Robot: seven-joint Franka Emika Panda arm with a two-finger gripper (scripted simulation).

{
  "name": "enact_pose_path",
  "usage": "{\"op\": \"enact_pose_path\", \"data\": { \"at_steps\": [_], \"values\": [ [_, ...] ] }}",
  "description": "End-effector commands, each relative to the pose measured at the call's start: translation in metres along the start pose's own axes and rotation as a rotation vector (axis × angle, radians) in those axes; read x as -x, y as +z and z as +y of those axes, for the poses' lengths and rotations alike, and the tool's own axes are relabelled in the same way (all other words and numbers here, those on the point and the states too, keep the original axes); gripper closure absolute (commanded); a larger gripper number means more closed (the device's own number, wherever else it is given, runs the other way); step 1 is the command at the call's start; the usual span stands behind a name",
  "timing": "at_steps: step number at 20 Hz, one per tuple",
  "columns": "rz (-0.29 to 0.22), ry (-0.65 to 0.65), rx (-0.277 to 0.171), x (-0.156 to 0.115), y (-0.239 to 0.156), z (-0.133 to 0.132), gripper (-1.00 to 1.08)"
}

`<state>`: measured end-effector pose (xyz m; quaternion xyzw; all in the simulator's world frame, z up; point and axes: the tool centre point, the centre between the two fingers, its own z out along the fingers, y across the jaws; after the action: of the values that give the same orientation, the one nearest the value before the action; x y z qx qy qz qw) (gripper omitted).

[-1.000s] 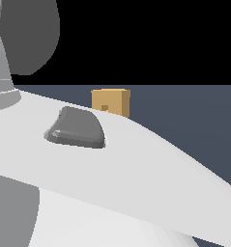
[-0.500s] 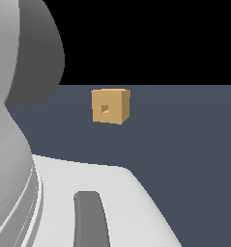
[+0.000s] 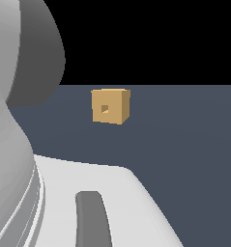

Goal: Insert the peg into the horizontal hole in a box.

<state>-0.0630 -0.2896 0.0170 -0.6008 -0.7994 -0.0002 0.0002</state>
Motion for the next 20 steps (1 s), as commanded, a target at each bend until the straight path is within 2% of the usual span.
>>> {"op": "enact_pose_path", "data": {
  "at_steps": [1,11,20],
  "values": [
    [0.0,0.0,0.0,0.0,0.0,0.0,1.08],
    [0.0,0.031,0.0,-0.024,-0.003,-0.003,1.08],
    [0.0,0.11,0.0,-0.084,-0.009,-0.008,1.08]
  ]
}}
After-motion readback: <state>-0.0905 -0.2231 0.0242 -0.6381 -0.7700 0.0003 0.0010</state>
